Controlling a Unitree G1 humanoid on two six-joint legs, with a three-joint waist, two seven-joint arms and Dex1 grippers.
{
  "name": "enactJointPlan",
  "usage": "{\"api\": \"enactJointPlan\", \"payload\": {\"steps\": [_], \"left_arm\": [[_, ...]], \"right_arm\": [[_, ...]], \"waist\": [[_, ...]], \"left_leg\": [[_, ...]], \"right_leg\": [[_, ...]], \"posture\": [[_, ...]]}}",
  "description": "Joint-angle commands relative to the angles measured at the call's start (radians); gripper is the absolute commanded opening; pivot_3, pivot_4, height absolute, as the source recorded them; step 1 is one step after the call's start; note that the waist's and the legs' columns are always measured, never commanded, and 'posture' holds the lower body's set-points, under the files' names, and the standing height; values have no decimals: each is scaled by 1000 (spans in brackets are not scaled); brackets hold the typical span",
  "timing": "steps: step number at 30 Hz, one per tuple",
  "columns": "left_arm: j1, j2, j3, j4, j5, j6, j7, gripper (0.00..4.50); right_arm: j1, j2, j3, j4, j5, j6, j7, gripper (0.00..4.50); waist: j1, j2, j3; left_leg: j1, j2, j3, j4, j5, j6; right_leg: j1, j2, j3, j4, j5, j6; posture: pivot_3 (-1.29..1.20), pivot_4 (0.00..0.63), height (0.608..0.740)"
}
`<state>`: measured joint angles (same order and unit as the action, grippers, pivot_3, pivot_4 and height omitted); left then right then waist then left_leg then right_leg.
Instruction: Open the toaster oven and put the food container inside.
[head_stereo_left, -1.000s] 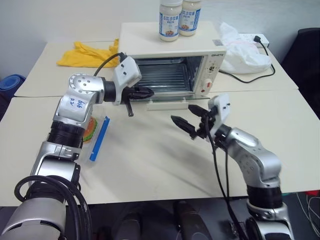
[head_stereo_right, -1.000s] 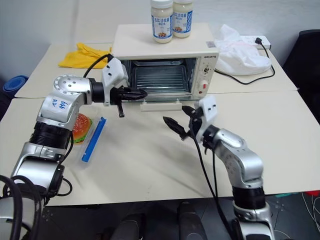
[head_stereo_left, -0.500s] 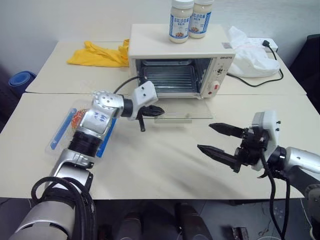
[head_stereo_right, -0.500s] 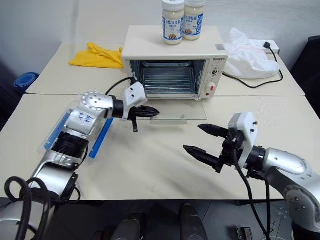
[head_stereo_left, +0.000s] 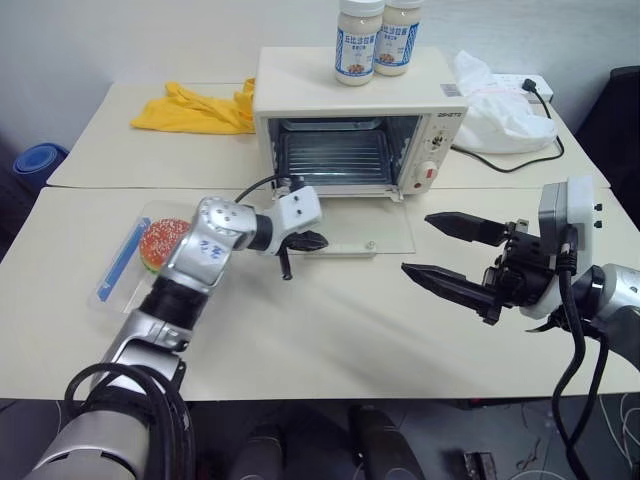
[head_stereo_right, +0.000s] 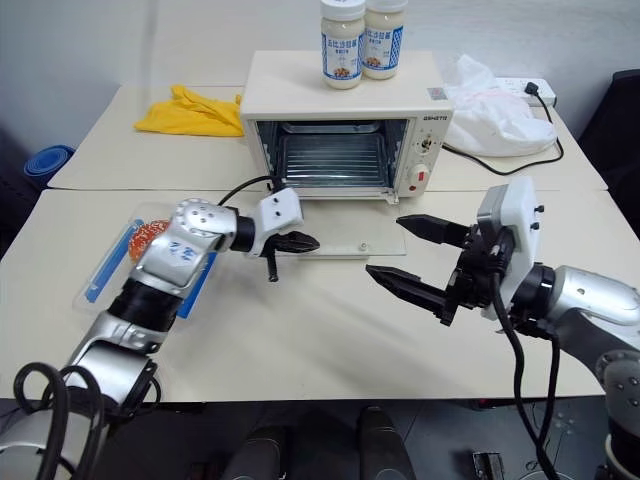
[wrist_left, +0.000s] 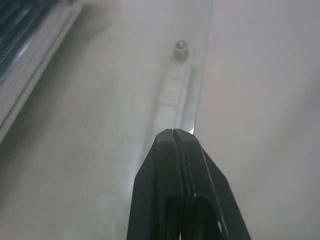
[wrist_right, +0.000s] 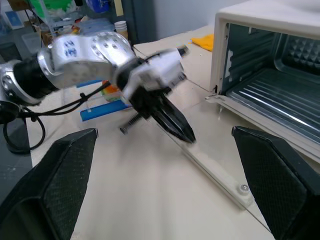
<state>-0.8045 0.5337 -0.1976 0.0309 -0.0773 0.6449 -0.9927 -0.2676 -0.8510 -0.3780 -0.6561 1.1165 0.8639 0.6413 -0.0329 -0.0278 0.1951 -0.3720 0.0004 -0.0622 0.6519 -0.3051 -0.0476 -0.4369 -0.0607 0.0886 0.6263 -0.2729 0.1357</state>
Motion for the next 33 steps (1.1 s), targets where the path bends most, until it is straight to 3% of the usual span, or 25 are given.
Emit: {"api": "enactJointPlan", "payload": {"steps": [1, 5, 13, 17, 20, 23, 24, 28, 33], "left_arm": [[50, 75, 157, -255, -121, 233, 18, 837], [239, 171, 367, -541, -267, 481, 34, 2002], [525, 189, 882, -828, -420, 833, 74, 4367], [692, 154, 1131, -960, -451, 961, 66, 4443], [844, 48, 1303, -1015, -515, 969, 53, 4443], [943, -57, 1391, -1041, -527, 969, 102, 4443], [949, -77, 1404, -1043, -531, 969, 124, 4443], [807, -306, 1454, -1014, -546, 969, 365, 4443], [678, -374, 1450, -935, -541, 969, 643, 4443]], "right_arm": [[-24, -38, 22, 29, -30, -35, 66, 4500], [-103, -48, 109, 132, -97, -70, 171, 4500], [-288, -21, 280, 356, -236, -134, 369, 4500], [-402, 35, 359, 485, -290, -153, 450, 4500], [-463, 79, 403, 547, -337, -182, 500, 4500], [-498, 115, 436, 592, -393, -222, 535, 4500], [-504, 122, 440, 602, -406, -230, 543, 4500], [-520, 149, 450, 625, -439, -246, 568, 4500], [-520, 155, 440, 608, -453, -244, 593, 4500]], "waist": [[2, 0, 0], [2, 0, 0], [4, 0, 0], [-2, -1, 0], [-3, 0, 0], [-2, 0, 0], [2, -1, 0], [13, 0, -1], [7, -3, -2]], "left_leg": [[0, 0, 0, 0, 0, 0], [1, 0, 0, 1, 0, 0], [2, 0, -2, 1, 0, 0], [2, 0, -2, 0, 0, -1], [3, 1, -2, 0, -1, -1], [3, 1, -2, 0, -2, -3], [3, 2, -2, 0, -2, -3], [3, -1, -7, 2, -2, -3], [3, 1, -9, 5, -3, -6]], "right_leg": [[0, 0, 0, 1, 0, 0], [2, -1, 0, 0, 0, 0], [4, -1, -3, -2, -1, -1], [5, -1, -4, -4, -1, -1], [6, -1, -4, -4, -1, -2], [6, -1, -5, -5, -1, -3], [6, -1, -5, -5, -1, -3], [10, -3, -9, -6, -1, -2], [10, -2, -12, -5, -1, -2]], "posture": [[0, 150, 740], [0, 150, 740], [0, 150, 740], [0, 150, 740], [0, 150, 740], [0, 150, 740], [0, 150, 740], [0, 150, 740], [0, 150, 740]]}}
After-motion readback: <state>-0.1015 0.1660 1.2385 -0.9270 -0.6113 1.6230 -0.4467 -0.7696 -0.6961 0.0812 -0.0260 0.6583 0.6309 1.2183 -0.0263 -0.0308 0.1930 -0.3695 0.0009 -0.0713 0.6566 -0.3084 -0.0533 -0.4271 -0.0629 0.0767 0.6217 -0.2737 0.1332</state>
